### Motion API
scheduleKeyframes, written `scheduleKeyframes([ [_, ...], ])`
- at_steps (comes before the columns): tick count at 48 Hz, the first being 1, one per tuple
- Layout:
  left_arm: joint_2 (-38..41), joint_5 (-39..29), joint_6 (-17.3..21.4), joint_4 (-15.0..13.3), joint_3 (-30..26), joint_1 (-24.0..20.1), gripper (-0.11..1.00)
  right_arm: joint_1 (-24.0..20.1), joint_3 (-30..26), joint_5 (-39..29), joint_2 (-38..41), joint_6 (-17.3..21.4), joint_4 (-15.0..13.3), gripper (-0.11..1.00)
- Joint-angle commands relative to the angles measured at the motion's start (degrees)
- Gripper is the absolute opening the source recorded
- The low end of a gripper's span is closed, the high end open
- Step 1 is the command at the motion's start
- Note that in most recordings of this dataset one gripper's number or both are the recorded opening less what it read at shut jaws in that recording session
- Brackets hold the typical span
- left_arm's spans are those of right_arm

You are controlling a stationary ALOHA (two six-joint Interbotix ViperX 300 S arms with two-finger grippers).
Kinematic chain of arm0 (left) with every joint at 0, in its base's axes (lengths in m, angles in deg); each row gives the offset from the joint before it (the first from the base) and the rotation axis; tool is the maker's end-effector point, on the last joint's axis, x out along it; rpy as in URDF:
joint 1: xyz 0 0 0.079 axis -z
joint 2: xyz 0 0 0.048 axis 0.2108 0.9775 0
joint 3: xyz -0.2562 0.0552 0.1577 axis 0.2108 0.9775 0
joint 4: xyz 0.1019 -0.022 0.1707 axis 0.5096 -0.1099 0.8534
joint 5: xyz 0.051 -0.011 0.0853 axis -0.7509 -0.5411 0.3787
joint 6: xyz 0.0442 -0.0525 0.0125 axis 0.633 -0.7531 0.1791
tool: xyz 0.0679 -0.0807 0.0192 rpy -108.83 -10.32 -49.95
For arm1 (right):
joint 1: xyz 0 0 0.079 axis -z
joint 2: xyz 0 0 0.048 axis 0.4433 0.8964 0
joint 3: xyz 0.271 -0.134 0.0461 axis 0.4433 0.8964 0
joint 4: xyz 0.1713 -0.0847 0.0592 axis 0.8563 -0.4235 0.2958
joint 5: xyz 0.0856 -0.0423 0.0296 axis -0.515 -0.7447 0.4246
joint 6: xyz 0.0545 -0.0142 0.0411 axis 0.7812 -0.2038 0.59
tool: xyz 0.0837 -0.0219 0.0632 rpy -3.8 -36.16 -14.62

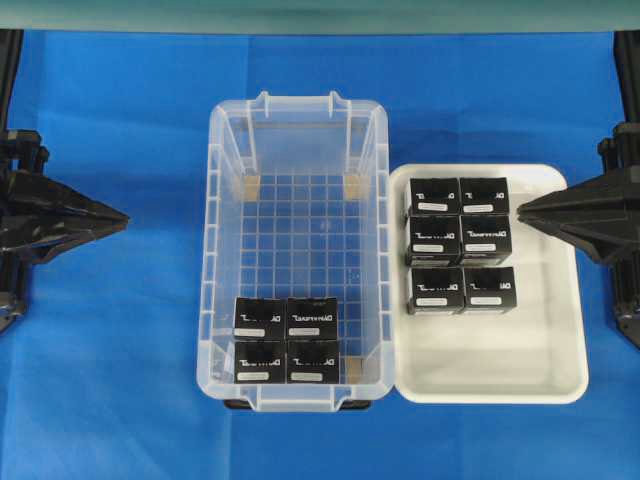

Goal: Pick the box from inside the plastic case
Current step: 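Move the right gripper over the black boxes inside the clear case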

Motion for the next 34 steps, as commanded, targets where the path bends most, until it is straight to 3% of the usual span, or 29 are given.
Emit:
scheduleKeyframes([
  [1,-0.4,-0.7,-0.6,0.8,-1.8,-0.2,0.14,-0.3,-2.0,-0.2,0.6,1.2,1.1,0.14],
  [7,-0.7,-3.2,-0.6,0.8,-3.1,-0.3,0.04,0.7,-7.8,-10.6,2.9,2.5,5.3,0.0],
  [11,-0.8,-4.7,-0.6,0.8,-3.6,-0.2,-0.03,1.1,-12.7,-20.3,5.4,3.3,5.3,-0.03],
  [18,-1.0,-6.8,-0.6,0.8,-4.4,-0.3,-0.04,1.1,-23.2,-35.1,12.8,5.3,5.3,-0.03],
  [26,-1.5,-6.9,-0.8,0.8,-4.7,-0.3,-0.04,1.1,-34.5,-48.5,24.9,8.9,5.3,-0.03],
  [34,-2.4,-7.2,-0.8,0.8,-4.9,-0.2,-0.04,0.4,-46.5,-62.1,38.2,9.3,5.5,-0.03],
])
